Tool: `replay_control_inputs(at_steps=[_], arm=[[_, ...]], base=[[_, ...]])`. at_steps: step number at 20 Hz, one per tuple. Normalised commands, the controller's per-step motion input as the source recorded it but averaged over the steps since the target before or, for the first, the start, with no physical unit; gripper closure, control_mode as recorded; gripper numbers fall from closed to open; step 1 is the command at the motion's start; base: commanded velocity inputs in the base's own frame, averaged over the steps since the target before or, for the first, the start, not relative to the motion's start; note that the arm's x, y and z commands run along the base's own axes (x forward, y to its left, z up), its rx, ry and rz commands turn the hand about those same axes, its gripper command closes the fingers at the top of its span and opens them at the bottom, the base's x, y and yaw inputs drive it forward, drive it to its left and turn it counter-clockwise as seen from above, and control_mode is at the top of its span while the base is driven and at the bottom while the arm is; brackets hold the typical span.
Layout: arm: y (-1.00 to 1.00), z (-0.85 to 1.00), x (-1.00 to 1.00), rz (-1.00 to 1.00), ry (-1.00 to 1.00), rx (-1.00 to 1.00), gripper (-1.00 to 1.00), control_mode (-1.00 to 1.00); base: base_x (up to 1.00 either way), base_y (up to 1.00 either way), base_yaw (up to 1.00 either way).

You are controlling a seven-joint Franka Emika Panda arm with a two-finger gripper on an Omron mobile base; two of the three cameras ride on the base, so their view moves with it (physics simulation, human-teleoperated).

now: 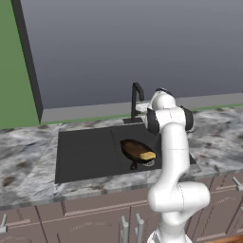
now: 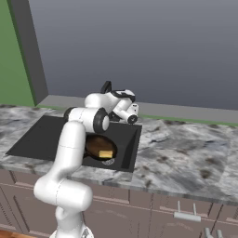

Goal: Pick the pan and sponge and place them into the sink. Then turn on the water.

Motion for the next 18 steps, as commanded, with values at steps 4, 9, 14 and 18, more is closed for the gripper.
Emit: replay_control_inputs(at_steps=[4, 9, 14, 18], arm=[[-0.06, -0.14, 0.10, 0.00, 0.00, 0.01, -1.00, -1.00], [-0.10, -0.13, 0.12, 0.00, 0.00, 0.03, -1.00, -1.00], [-0.11, -0.17, 0.09, 0.00, 0.03, 0.01, -1.00, -1.00], [-0.07, -0.18, 0.11, 0.00, 0.04, 0.00, -1.00, -1.00]], base=[[0.00, 0.00, 0.00], [0.00, 0.00, 0.00], [0.00, 0.00, 0.00], [0.00, 0.00, 0.00]])
